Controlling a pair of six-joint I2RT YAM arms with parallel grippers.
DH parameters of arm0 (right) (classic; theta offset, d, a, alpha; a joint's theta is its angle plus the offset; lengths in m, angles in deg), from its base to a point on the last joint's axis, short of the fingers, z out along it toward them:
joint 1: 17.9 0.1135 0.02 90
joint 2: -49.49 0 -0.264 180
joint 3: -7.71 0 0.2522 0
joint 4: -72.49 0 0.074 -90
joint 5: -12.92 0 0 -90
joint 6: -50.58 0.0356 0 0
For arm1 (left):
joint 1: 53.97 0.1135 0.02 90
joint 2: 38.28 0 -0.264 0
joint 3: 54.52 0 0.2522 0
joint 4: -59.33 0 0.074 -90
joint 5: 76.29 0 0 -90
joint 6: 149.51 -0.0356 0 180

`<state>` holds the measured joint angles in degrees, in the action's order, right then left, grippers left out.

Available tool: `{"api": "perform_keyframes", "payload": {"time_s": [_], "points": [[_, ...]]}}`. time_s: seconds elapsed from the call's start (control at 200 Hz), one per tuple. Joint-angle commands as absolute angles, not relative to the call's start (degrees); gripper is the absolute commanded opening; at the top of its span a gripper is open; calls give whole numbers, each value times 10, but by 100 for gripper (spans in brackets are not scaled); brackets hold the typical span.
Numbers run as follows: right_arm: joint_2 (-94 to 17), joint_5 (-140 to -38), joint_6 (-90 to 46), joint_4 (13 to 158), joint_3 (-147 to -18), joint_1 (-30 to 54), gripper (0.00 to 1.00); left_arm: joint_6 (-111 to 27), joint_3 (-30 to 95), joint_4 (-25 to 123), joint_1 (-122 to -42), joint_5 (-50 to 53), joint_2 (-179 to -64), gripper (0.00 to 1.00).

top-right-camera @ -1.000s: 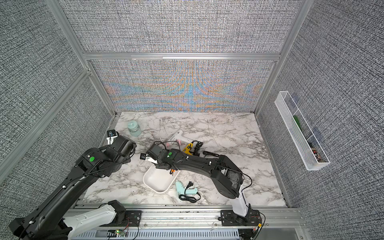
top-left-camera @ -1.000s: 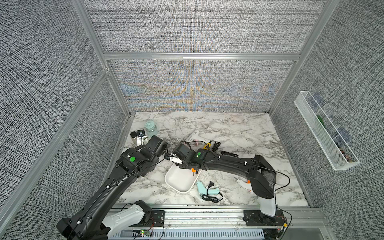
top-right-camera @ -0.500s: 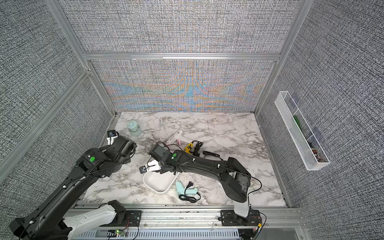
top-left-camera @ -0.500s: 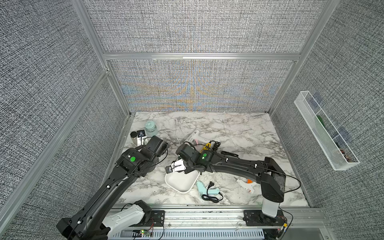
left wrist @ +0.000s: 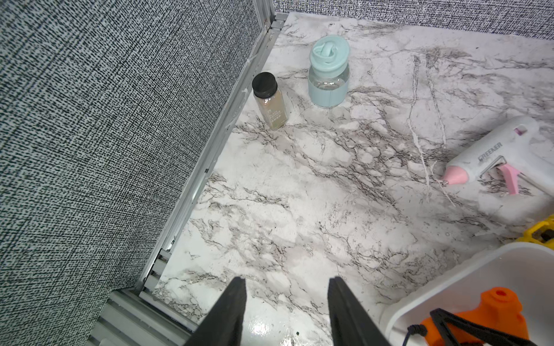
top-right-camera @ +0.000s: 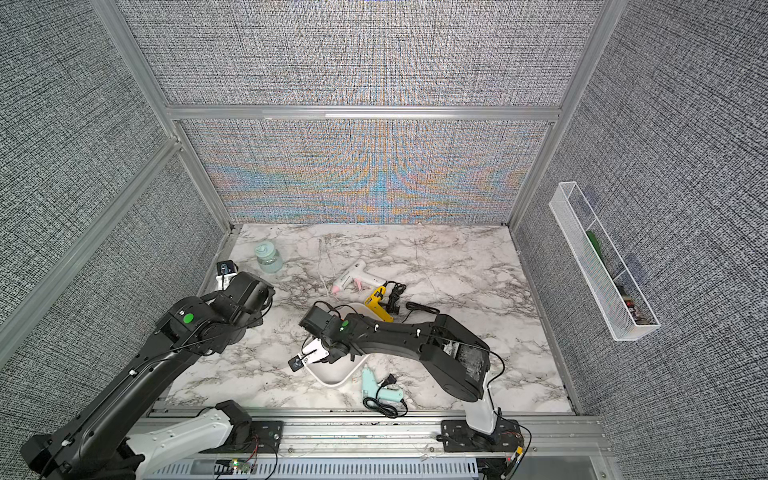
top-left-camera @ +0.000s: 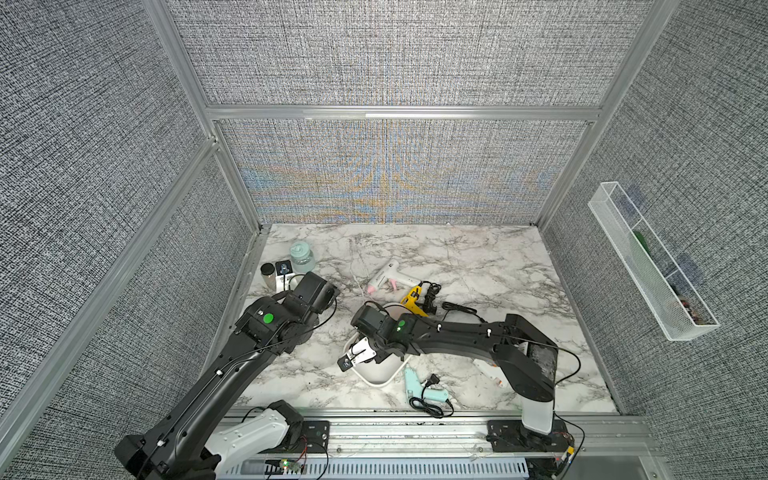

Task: Put the hot melt glue gun into the storage box
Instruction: Place the hot melt adhesive gun in the storage box, then pick up the hot melt adhesive gun from the center of the board.

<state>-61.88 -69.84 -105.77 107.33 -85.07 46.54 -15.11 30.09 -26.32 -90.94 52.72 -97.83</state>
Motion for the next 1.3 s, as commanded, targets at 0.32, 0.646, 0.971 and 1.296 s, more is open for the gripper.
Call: {"api": "perform_keyframes", "payload": {"time_s": [0.32, 0.646, 0.971, 1.296], "points": [[-647, -693, -1022, 1054, -846, 458, 99, -169, 299, -260, -902, 533, -976, 54], [-537, -631, -985, 1052, -925, 465, 99, -176, 308, -259, -898, 532, -982, 54], [-482, -533, -542, 1176, -927, 341, 97, -181, 310, -236, -897, 505, -996, 54], [-268, -658, 105, 1207, -610, 204, 90, -217, 310, -191, -898, 412, -1056, 53]]}}
